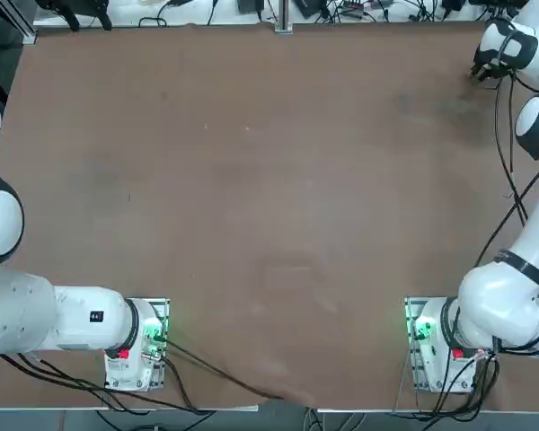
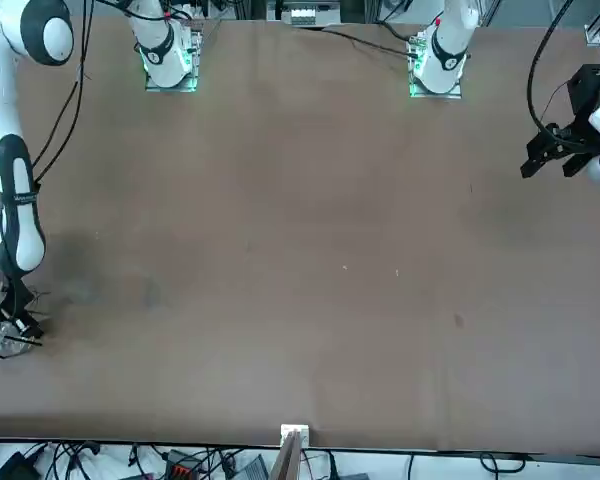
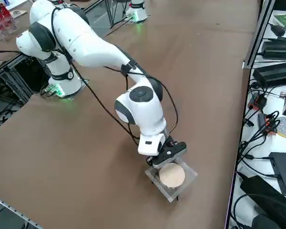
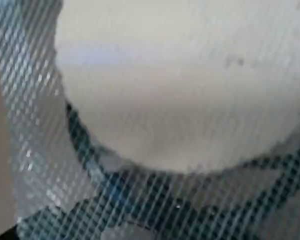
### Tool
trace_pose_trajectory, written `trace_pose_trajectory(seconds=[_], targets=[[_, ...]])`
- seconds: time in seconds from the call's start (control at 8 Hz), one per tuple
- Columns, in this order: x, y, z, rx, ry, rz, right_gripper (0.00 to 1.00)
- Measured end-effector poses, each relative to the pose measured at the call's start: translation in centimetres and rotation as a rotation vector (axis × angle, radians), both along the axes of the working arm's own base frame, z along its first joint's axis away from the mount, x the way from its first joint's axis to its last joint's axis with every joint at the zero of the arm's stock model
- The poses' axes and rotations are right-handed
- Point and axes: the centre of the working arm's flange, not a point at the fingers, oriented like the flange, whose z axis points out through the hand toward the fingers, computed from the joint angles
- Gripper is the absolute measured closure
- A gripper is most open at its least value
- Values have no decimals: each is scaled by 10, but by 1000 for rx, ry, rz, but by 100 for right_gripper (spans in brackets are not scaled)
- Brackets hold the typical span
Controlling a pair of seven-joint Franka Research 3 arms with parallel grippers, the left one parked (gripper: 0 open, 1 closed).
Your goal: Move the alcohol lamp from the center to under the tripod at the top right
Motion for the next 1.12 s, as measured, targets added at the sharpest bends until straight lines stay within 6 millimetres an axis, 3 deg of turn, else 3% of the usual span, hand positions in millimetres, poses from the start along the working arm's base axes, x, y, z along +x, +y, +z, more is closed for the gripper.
trace_pose_trajectory(seconds=[0.12,0.38,0.5,0.75,0.88,1.12], targets=[[-2,6,9,24,53,6,68],[-12,20,45,73,159,19,59],[-15,39,65,87,185,42,52],[-22,94,108,97,230,111,19],[-26,123,139,99,253,150,2],[-39,182,215,89,267,276,0]])
